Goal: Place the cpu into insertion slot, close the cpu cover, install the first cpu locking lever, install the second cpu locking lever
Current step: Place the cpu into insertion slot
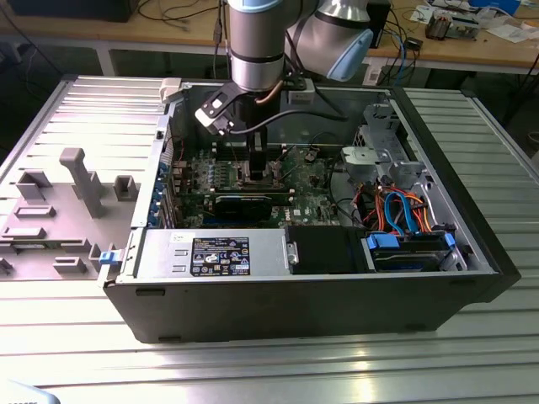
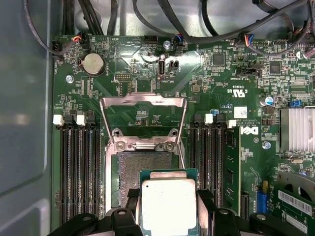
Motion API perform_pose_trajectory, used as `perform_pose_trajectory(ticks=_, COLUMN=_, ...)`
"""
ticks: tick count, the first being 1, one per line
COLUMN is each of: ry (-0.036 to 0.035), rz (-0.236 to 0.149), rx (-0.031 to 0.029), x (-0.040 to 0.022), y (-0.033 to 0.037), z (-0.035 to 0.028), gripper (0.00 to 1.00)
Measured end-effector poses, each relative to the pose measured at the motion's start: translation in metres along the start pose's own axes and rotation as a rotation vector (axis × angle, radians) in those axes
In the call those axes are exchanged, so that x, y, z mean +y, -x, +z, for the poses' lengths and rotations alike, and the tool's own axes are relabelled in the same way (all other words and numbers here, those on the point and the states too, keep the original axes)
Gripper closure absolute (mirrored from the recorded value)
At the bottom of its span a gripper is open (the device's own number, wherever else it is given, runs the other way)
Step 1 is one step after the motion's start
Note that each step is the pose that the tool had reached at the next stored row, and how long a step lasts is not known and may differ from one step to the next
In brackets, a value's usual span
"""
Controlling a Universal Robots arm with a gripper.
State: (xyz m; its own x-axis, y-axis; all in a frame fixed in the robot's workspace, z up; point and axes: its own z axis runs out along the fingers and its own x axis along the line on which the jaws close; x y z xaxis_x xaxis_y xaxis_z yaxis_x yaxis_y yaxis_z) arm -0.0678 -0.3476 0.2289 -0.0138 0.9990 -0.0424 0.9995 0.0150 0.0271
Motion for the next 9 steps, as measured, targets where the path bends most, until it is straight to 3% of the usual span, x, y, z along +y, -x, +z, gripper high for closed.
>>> perform_pose_trajectory(ticks=9, ry=0.0, rz=0.0, rx=0.0, x=-0.0001, y=-0.0004, z=0.0034, gripper=0.45)
